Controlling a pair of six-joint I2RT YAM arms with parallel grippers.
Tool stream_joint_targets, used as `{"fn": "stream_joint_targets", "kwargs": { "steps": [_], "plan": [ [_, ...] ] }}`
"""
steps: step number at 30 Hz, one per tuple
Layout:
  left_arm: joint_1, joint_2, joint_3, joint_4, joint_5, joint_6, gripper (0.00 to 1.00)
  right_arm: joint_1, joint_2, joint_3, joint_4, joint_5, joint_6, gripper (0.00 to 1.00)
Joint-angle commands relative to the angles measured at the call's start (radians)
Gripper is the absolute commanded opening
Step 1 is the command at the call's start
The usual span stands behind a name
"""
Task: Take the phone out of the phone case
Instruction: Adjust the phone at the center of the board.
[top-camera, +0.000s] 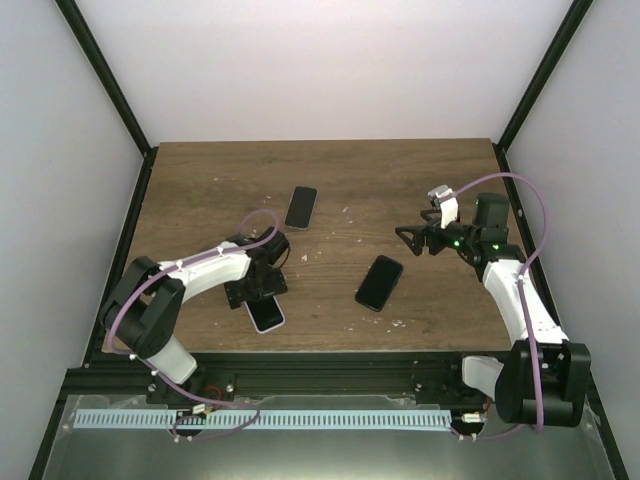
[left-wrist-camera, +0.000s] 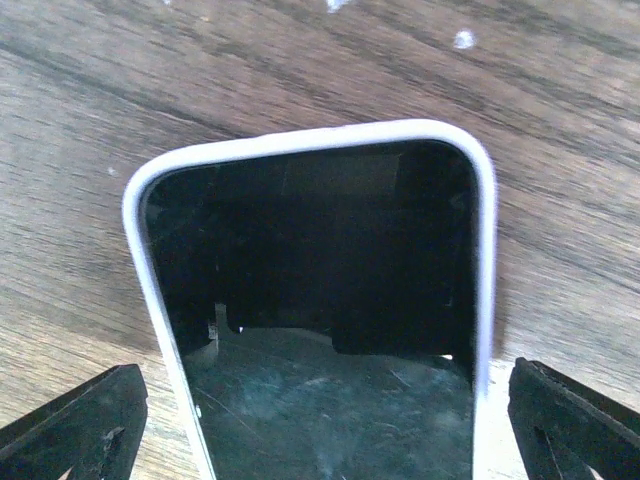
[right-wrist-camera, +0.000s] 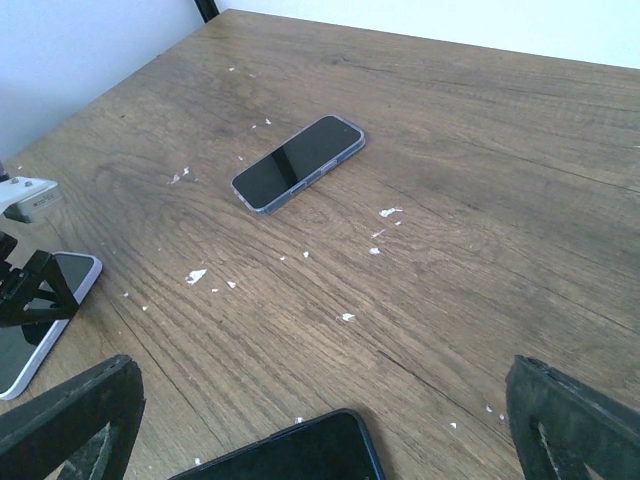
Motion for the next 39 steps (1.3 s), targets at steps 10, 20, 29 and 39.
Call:
{"fn": "stream_joint_targets", "kwargs": {
  "steps": [10,20,29,39],
  "plan": [
    [0.040,-0.029,-0.093,0.182,0.076,0.165,0.93,0.011,0.018,0.027,-0.005,0.010,-0.016,1.00],
    [-0.138,0.033,0.051,0.361,0.120,0.394,0.90,0.011,0.028,0.027,-0.004,0.021,-0.001,1.00],
    [-0.226,-0.132,0.106,0.255,0.275,0.451,0.81,-0.001,0.046,0.035,-0.006,0.052,0.009,1.00],
    [-0.356,-0.410,-0.134,0.035,0.480,0.236,0.69,0.000,0.080,0.043,-0.014,-0.017,0.008,0.99]
  ]
}}
